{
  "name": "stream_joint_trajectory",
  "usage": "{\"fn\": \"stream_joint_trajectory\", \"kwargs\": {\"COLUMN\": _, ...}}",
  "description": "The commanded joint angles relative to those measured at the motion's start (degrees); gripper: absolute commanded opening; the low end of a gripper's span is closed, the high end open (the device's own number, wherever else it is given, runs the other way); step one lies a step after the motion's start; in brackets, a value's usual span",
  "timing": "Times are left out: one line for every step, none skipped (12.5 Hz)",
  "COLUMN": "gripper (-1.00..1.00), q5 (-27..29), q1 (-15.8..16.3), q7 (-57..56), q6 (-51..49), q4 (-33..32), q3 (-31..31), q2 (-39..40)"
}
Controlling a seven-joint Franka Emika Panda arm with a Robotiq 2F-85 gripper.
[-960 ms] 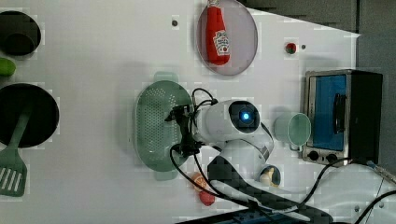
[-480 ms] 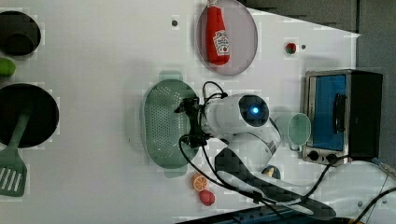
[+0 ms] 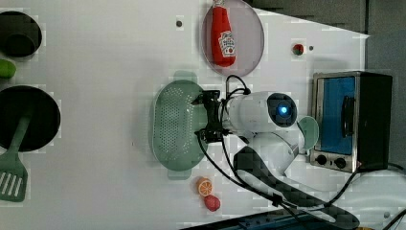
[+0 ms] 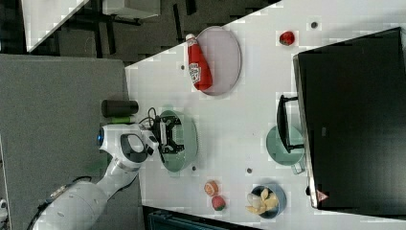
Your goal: Drag strainer left to right.
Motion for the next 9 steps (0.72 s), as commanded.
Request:
{"fn": "stream_joint_trajectory", "kwargs": {"gripper": 1.00, "q5": -0.4, "q1": -2.5, "q7": 1.0, "q6": -0.6, "q4": -2.3, "q3": -0.9, "q2": -1.4}}
{"fn": "stream_joint_trajectory", "kwargs": {"gripper": 1.00, "q5": -0.4, "q1": -3.0, "q7": -0.1, "q6": -0.5, "q4": -3.0, "q3": -1.1, "q2": -1.7}}
{"fn": "stream_joint_trajectory", "kwargs": {"gripper": 1.00, "q5": -0.4, "q1": -3.6, "q7": -0.9, "q6": -0.1, "q4": -3.6, "q3": -1.2, "q2": -2.1}}
{"fn": "stream_joint_trajectory", "kwargs": {"gripper": 1.00, "q5": -0.4, "q1": -4.3, "q7": -1.4, "q6": 0.4, "q4": -4.3, "q3": -1.3, "q2": -2.5}}
{"fn": "stream_joint_trajectory", "kwargs": {"gripper": 1.00, "q5": -0.4, "q1": -4.8, "q7": -1.8, "q6": 0.5, "q4": -4.9, "q3": -1.4, "q2": -2.9}}
{"fn": "stream_joint_trajectory", "kwargs": {"gripper": 1.00, "q5": -0.4, "q1": -5.3, "q7": -2.8, "q6": 0.5, "q4": -5.5, "q3": -1.6, "q2": -3.3}}
{"fn": "stream_joint_trajectory", "kwargs": {"gripper": 1.00, "q5": -0.4, "q1": -5.8, "q7": -3.7, "q6": 0.5, "q4": -6.0, "q3": -1.9, "q2": -3.7}}
{"fn": "stream_joint_trajectory", "kwargs": {"gripper": 1.00, "q5": -0.4, "q1": -6.1, "q7": -4.9, "q6": 0.5, "q4": -6.6, "q3": -2.4, "q2": -4.2}}
{"fn": "stream_joint_trajectory", "kwargs": {"gripper": 1.00, "q5": -0.4, "q1": -6.5, "q7": -6.4, "q6": 0.5, "q4": -7.1, "q3": -2.9, "q2": -4.5}}
